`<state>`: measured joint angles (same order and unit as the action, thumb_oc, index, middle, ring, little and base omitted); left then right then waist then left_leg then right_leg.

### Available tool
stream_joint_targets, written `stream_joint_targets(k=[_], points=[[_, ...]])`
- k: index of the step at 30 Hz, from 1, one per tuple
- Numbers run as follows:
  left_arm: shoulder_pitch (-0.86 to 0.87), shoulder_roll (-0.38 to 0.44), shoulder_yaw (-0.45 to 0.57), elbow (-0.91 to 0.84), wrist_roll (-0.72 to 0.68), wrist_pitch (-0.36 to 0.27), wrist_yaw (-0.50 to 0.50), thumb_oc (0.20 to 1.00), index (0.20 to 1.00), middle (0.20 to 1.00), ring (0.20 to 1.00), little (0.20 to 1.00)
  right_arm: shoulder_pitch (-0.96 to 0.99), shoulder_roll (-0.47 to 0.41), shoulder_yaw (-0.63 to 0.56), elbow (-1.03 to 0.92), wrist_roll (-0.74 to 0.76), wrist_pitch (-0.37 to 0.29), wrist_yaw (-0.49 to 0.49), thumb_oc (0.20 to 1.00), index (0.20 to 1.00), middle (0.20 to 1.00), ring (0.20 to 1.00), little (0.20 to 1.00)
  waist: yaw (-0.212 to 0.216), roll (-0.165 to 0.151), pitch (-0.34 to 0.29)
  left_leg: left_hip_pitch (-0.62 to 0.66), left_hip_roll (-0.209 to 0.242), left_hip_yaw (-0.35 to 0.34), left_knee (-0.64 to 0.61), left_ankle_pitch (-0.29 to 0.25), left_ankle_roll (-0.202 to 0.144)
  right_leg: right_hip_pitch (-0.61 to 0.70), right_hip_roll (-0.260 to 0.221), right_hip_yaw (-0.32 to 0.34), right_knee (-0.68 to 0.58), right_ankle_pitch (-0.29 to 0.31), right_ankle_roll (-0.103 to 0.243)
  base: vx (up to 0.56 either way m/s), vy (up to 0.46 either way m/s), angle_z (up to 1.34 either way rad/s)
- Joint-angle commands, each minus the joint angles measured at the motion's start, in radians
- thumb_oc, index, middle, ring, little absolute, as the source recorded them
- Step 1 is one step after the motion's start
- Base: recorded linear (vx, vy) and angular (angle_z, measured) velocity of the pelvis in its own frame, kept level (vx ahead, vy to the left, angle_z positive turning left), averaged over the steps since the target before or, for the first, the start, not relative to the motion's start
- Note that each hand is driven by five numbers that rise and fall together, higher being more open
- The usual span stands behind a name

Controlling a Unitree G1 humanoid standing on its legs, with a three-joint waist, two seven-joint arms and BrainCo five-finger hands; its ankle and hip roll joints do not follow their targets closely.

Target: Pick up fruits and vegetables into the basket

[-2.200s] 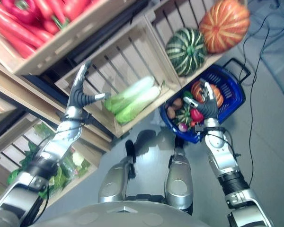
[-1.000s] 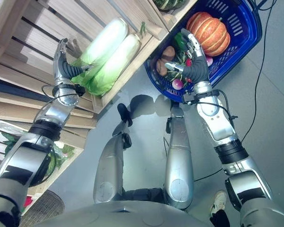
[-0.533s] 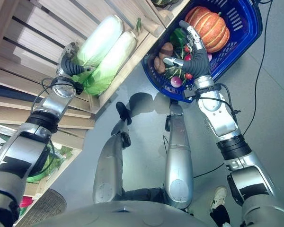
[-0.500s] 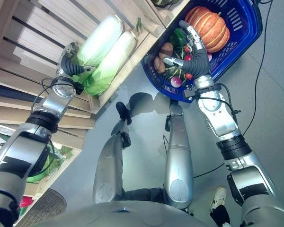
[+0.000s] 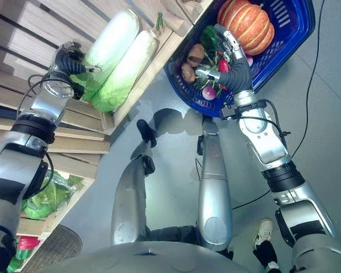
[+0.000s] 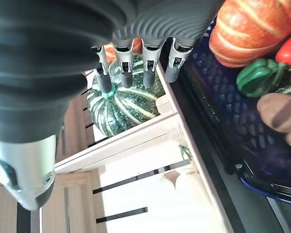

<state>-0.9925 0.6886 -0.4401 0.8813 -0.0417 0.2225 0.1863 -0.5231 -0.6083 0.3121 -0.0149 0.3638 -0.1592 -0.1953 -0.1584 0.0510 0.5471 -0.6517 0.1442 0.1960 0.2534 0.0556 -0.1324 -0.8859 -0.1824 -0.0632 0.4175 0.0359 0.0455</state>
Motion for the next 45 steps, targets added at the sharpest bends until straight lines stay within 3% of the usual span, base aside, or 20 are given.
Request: stream_joint_targets(k=[1,8,17,25,27,31,32,36,37,39,40,42,43,45], points=[[0.089,-0.064,-0.022,0.151,-0.054,0.081,-0.114,1.000,1.000,1.000,1.000,1.000,-0.002,0.002,0.004,-0.108,0.023,-0.030,0.007,1.000,1.000,1.000,1.000,1.000,-0.044,-0.013,-0.027,-0.117,0.012,0.013,0.111,0.023,0.003,0.023,0.009,0.002,0.021,-0.020,0.044,0.03,-0.003,-0.03],[0.074,-0.060,-0.031,0.142,-0.077,0.079,-0.224,1.000,1.000,1.000,1.000,1.000,0.001,0.001,0.004,-0.121,0.028,-0.024,0.017,1.000,1.000,1.000,1.000,1.000,-0.050,-0.014,-0.027,-0.128,0.016,0.019,0.120,0.018,0.004,0.011,0.011,0.012,0.026,-0.019,0.046,0.01,0.001,0.01],[0.091,-0.071,-0.094,0.110,0.006,0.128,-0.435,1.000,1.000,1.000,1.000,1.000,0.023,-0.004,-0.002,-0.133,0.041,-0.044,0.039,1.000,1.000,1.000,1.000,1.000,-0.059,-0.016,-0.027,-0.124,0.018,0.025,0.129,0.006,0.007,0.015,0.010,0.016,0.027,-0.019,0.048,0.02,0.004,-0.05],[0.097,-0.106,-0.092,0.098,-0.155,0.133,-0.434,1.000,1.000,1.000,1.000,1.000,0.016,0.018,0.017,-0.140,0.038,-0.048,0.025,1.000,1.000,1.000,1.000,1.000,-0.057,-0.031,-0.027,-0.129,0.023,0.021,0.138,-0.003,0.011,0.016,0.019,0.016,0.031,-0.023,0.049,0.00,-0.030,-0.02],[0.107,-0.123,-0.070,0.072,-0.258,0.103,-0.456,1.000,1.000,1.000,1.000,1.000,0.022,0.034,0.017,-0.141,0.030,-0.052,0.022,1.000,1.000,1.000,1.000,1.000,-0.053,-0.036,-0.027,-0.127,0.025,0.019,0.137,-0.006,0.012,0.022,0.021,0.014,0.030,-0.024,0.051,0.00,-0.052,-0.01],[0.119,-0.135,-0.064,0.036,-0.309,0.094,-0.521,1.000,1.000,1.000,1.000,1.000,0.035,0.047,0.014,-0.140,0.024,-0.062,0.032,1.000,1.000,1.000,1.000,1.000,-0.051,-0.040,-0.027,-0.124,0.027,0.018,0.142,-0.011,0.014,0.028,0.020,0.010,0.031,-0.024,0.053,0.02,-0.031,0.03],[0.131,-0.140,-0.068,0.031,-0.314,0.095,-0.534,1.000,1.000,1.000,1.000,1.000,0.046,0.050,0.017,-0.138,0.022,-0.063,0.033,1.000,1.000,1.000,1.000,1.000,-0.051,-0.040,-0.027,-0.102,0.027,0.010,0.152,-0.042,0.005,0.051,0.020,0.011,0.043,-0.055,0.060,0.07,-0.018,0.03],[0.134,-0.158,-0.074,-0.021,-0.388,0.126,-0.566,1.000,1.000,1.000,1.000,1.000,0.039,0.062,0.022,-0.132,0.020,-0.074,0.031,1.000,1.000,1.000,1.000,1.000,-0.044,-0.045,-0.027,-0.113,0.024,0.012,0.134,-0.011,0.018,0.044,0.020,0.004,0.024,-0.021,0.055,-0.01,-0.043,0.04],[0.143,-0.162,-0.078,-0.023,-0.394,0.129,-0.573,1.000,1.000,1.000,1.000,1.000,0.048,0.065,0.026,-0.131,0.020,-0.074,0.030,1.000,1.000,1.000,1.000,1.000,-0.044,-0.045,-0.027,-0.090,0.024,0.003,0.144,-0.043,0.010,0.068,0.020,0.004,0.036,-0.052,0.062,0.07,-0.030,0.05],[0.144,-0.172,-0.077,-0.041,-0.430,0.148,-0.603,1.000,1.000,1.000,1.000,1.000,0.044,0.073,0.032,-0.127,0.023,-0.081,0.027,1.000,1.000,1.000,1.000,1.000,-0.040,-0.050,-0.027,-0.085,0.025,0.000,0.146,-0.046,0.011,0.077,0.019,0.000,0.034,-0.052,0.063,-0.01,-0.055,0.06],[0.134,-0.170,-0.075,-0.044,-0.437,0.150,-0.608,1.000,1.000,1.000,1.000,1.000,0.033,0.074,0.030,-0.126,0.019,-0.083,0.026,1.000,1.000,1.000,1.000,1.000,-0.039,-0.052,-0.027,-0.108,0.025,0.008,0.138,-0.015,0.020,0.054,0.019,-0.001,0.023,-0.021,0.056,-0.08,-0.062,0.04],[0.143,-0.177,-0.078,-0.051,-0.441,0.160,-0.609,1.000,1.000,1.000,1.000,1.000,0.041,0.078,0.035,-0.126,0.019,-0.083,0.023,1.000,1.000,1.000,1.000,1.000,-0.037,-0.053,-0.027,-0.083,0.025,-0.002,0.148,-0.046,0.012,0.081,0.019,-0.002,0.033,-0.051,0.064,0.00,-0.016,0.00],[0.131,-0.176,-0.078,-0.054,-0.436,0.164,-0.609,1.000,1.000,1.000,1.000,1.000,0.030,0.077,0.033,-0.127,0.019,-0.083,0.022,1.000,1.000,1.000,1.000,1.000,-0.037,-0.055,-0.027,-0.103,0.025,0.004,0.136,-0.014,0.022,0.062,0.019,-0.004,0.019,-0.019,0.057,-0.01,-0.037,0.00],[0.131,-0.182,-0.089,-0.060,-0.394,0.156,-0.594,1.000,1.000,1.000,1.000,1.000,0.031,0.082,0.039,-0.124,0.016,-0.087,0.017,1.000,1.000,1.000,1.000,1.000,-0.035,-0.057,-0.027,-0.091,0.024,0.002,0.133,-0.015,0.022,0.075,0.019,-0.006,0.014,-0.018,0.057,-0.04,-0.038,0.02]])
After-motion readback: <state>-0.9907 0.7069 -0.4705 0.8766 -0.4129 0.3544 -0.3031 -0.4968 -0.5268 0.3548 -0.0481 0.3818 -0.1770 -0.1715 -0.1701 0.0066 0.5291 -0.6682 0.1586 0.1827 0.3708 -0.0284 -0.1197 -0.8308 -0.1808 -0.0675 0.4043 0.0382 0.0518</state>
